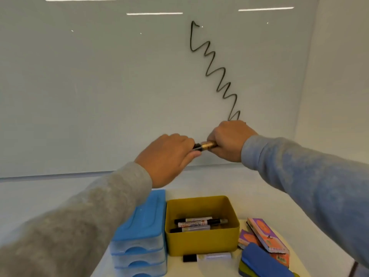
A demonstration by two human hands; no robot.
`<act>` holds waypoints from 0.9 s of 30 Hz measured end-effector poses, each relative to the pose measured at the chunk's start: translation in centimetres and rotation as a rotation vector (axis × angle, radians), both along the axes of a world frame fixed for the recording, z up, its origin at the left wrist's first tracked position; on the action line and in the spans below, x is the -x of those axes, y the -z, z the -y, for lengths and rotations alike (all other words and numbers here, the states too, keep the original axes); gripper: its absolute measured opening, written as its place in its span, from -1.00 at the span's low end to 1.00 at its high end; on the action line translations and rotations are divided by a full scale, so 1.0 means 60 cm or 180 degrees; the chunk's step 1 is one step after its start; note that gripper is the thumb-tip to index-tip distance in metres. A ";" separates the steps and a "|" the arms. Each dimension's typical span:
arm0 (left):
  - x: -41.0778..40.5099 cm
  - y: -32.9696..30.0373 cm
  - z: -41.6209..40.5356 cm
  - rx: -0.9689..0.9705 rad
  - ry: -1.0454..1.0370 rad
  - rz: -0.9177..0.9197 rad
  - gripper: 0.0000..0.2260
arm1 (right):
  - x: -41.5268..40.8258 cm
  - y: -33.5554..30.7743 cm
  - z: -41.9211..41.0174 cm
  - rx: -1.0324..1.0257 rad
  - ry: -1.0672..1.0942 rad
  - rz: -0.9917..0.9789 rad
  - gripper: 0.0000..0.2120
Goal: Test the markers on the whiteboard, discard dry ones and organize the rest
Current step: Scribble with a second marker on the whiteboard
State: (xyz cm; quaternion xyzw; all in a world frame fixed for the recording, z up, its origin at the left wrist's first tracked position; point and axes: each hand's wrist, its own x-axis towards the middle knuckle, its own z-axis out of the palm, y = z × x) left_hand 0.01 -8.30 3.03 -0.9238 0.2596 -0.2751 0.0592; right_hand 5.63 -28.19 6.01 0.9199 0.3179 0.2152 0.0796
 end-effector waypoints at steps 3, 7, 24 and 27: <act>-0.004 -0.049 -0.012 -0.0197 -0.0083 0.0525 -0.72 | -0.002 -0.051 -0.009 -0.0169 0.0007 0.0083 -0.62; -0.005 -0.093 -0.036 -0.0704 0.0234 0.1286 -0.71 | 0.002 -0.079 -0.021 -0.0676 -0.0155 -0.0414 -0.51; 0.045 -0.083 -0.250 -0.0126 -0.0619 0.1152 -0.60 | -0.017 -0.053 0.142 -0.1693 0.0992 -0.1031 -0.60; 0.025 -0.059 -0.228 0.0053 -0.0601 0.0878 -0.65 | -0.014 -0.020 0.118 -0.1466 0.0677 -0.1230 -0.66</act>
